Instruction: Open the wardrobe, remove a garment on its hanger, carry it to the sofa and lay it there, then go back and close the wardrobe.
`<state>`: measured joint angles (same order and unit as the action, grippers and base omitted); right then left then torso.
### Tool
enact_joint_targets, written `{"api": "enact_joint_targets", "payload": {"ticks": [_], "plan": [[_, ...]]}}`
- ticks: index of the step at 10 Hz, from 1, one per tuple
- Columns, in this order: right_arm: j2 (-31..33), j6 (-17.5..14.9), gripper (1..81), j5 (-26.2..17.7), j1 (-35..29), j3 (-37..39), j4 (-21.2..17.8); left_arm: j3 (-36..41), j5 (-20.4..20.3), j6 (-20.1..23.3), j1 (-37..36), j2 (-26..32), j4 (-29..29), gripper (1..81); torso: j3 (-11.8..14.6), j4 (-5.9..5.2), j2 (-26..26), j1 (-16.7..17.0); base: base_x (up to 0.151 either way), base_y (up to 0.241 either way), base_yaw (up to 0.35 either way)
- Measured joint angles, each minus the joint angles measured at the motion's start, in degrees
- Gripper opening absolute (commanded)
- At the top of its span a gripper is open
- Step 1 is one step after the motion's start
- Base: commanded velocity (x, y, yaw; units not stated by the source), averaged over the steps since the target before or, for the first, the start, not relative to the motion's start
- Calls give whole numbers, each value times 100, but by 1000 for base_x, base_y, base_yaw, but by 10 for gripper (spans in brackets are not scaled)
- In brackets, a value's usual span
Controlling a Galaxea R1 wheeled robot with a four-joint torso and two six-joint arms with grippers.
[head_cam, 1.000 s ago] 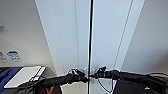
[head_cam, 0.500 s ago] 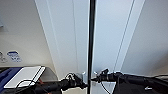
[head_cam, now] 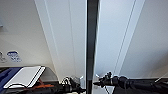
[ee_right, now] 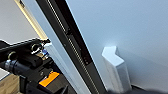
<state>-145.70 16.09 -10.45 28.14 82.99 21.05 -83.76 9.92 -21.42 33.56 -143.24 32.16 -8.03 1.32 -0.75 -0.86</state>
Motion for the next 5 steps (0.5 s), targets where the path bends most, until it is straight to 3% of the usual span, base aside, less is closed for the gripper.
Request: {"api": "enact_joint_targets", "payload": {"ticks": [5], "plan": [[859,-20,811,367,389,-877,11,1061,-227,9,386,1065,20,811,0,0,0,0,0,0,0]]}}
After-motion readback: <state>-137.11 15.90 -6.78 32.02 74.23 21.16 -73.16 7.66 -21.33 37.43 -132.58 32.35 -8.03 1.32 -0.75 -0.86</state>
